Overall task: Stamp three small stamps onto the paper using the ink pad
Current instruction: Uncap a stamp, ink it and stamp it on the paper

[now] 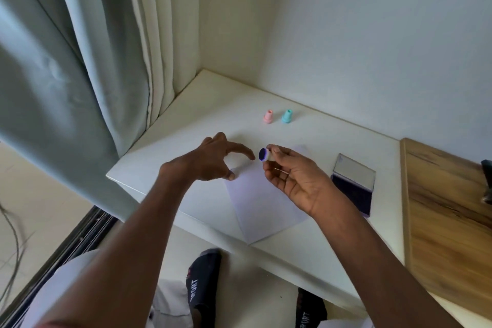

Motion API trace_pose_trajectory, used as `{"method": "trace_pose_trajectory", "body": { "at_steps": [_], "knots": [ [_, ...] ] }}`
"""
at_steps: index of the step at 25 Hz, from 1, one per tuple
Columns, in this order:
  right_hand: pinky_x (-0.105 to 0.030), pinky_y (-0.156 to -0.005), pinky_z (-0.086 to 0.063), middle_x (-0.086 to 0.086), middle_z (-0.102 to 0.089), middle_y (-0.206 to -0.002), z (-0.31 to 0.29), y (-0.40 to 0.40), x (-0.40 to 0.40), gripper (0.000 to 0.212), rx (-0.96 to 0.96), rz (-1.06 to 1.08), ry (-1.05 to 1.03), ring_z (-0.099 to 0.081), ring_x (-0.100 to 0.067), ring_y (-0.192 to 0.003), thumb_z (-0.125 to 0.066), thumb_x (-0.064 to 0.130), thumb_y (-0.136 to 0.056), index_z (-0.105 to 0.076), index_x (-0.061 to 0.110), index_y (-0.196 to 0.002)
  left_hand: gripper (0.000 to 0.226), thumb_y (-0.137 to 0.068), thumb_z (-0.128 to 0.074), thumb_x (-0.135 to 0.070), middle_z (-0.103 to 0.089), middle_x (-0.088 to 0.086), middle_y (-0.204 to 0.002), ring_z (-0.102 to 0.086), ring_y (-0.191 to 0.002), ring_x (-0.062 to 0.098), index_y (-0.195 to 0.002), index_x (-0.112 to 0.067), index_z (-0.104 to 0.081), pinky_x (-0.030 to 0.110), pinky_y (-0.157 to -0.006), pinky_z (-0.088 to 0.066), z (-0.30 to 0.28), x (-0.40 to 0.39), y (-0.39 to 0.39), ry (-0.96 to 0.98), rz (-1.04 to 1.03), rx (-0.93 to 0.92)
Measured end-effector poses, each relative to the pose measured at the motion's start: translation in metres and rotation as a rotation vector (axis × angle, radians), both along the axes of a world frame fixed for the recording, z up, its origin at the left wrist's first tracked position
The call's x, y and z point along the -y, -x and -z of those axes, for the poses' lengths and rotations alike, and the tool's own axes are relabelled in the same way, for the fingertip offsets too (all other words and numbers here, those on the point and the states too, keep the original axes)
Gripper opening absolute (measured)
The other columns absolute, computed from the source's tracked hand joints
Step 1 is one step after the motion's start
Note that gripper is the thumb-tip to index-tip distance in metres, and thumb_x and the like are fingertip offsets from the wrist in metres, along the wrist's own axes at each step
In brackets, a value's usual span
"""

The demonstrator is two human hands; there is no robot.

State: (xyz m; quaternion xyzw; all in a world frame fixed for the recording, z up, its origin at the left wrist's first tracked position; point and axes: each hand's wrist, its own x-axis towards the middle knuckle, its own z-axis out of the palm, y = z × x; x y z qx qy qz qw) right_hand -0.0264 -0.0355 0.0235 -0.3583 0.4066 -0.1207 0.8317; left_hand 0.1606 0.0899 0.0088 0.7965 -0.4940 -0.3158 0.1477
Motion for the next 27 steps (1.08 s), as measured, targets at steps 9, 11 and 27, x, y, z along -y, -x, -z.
{"method": "trace_pose_trajectory", "body": {
  "at_steps": [9, 11, 27],
  "knots": [
    [-0.012, -0.073, -0.054, 0.009, -0.079, -0.083, 0.013, -0.021, -0.033, 0.022, -0.324, -0.257, 0.956, -0.074, -0.002, -0.079, -0.090, 0.022, -0.076, -0.082, 0.020, -0.096, 0.031, -0.079, -0.082, -0.031, -0.044, -0.010, -0.082, -0.053, -0.084, 0.017, -0.103, -0.043, -0.068, 0.029, -0.066, -0.039, -0.011, -0.009, -0.023, -0.011, -0.164, -0.043],
    [-0.014, -0.074, -0.056, 0.013, -0.079, -0.081, 0.015, -0.025, -0.044, 0.018, -0.348, -0.328, 1.127, -0.073, 0.000, -0.077, -0.088, 0.024, -0.077, -0.083, 0.021, -0.094, 0.039, -0.076, -0.085, -0.034, -0.042, -0.017, -0.091, -0.051, -0.090, 0.014, -0.110, -0.038, -0.065, 0.029, -0.066, -0.038, -0.007, -0.013, -0.023, -0.096, -0.144, 0.004],
    [-0.025, -0.068, -0.053, 0.009, -0.077, -0.075, 0.016, -0.031, -0.071, 0.005, -0.393, -0.430, 1.497, -0.065, -0.008, -0.064, -0.077, 0.020, -0.082, -0.082, 0.021, -0.085, 0.047, -0.051, -0.090, -0.044, -0.053, -0.012, -0.109, -0.058, -0.103, 0.022, -0.083, -0.047, -0.056, 0.046, -0.094, -0.052, 0.002, -0.003, -0.026, -0.220, -0.235, 0.009]
  ]
}}
